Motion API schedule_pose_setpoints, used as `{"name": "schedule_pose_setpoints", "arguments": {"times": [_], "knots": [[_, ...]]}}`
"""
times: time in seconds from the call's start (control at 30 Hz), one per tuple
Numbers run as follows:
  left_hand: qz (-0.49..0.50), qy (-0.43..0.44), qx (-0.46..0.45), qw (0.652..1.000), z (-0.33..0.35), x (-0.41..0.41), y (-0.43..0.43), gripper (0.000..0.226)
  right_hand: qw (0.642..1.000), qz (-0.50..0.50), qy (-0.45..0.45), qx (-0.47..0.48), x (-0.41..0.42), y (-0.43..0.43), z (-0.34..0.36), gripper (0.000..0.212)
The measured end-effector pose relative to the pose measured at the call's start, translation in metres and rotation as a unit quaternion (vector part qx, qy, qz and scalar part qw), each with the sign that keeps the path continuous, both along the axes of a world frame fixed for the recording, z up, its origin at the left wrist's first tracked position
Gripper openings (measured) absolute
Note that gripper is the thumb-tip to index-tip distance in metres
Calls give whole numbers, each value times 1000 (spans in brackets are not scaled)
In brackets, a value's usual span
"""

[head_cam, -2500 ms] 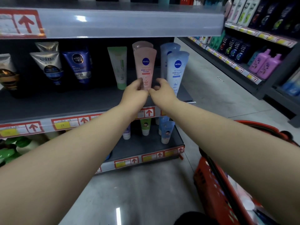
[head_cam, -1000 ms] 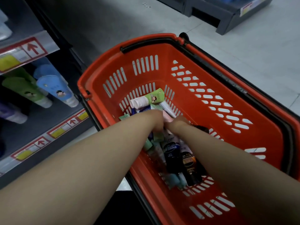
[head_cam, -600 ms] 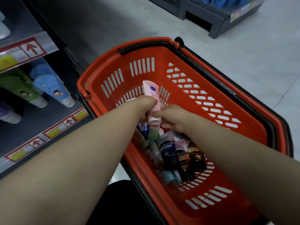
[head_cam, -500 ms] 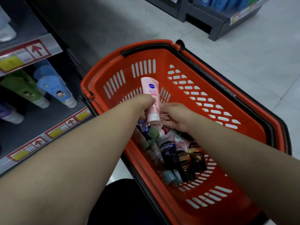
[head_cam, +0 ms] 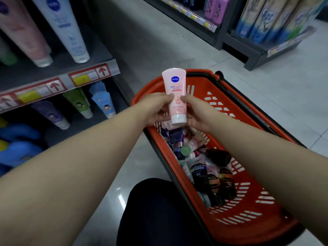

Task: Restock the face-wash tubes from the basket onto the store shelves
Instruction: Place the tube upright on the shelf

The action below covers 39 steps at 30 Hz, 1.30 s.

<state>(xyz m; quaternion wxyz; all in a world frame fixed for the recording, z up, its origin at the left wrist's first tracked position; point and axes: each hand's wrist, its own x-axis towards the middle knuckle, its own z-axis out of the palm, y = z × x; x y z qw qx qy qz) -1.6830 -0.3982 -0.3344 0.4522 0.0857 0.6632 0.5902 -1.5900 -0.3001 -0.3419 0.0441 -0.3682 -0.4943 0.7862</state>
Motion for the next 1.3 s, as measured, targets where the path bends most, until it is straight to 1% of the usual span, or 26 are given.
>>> {"name": "schedule_pose_setpoints", "arguments": {"times": [0.1, 0.17, 0.23, 0.33, 0.4, 0.5, 0.67, 0.77, 0.83, 1.0, 1.2, 1.3], "knots": [[36, 22, 32, 999, 21, -16, -24, 11, 998, 37, 43, 8, -23, -18, 19, 27], [57, 43, 38, 997, 32, -27, -42, 15, 995, 63, 61, 36, -42, -31, 29, 32], [78, 58, 39, 995, 43, -38, -61, 20, 992, 83, 58, 73, -59, -46, 40, 38], [106, 79, 46, 990, 62, -56, -94, 10, 980, 131, 63, 138, -85, -71, 58, 28], [138, 110, 54, 983, 74, -69, -118, 7, 969, 157, 80, 171, -104, -92, 70, 20], [184, 175, 64, 965, 88, -91, -152, 13, 952, 176, 120, 220, -139, -121, 87, 16], [256, 282, 29, 924, 103, -129, -197, 29, 905, 203, 153, 340, -185, -161, 106, 30], [302, 330, 2, 894, 105, -145, -206, 33, 882, 194, 161, 399, -210, -176, 107, 23], [326, 342, 3, 881, 106, -155, -209, 32, 875, 178, 164, 419, -227, -182, 104, 22], [335, 362, -11, 870, 98, -174, -215, 32, 863, 171, 151, 450, -252, -189, 96, 25], [295, 357, -2, 886, 85, -185, -219, 40, 865, 167, 150, 449, -263, -191, 83, 27], [277, 368, -4, 887, 80, -186, -220, 42, 865, 168, 148, 448, -264, -192, 82, 28]]}}
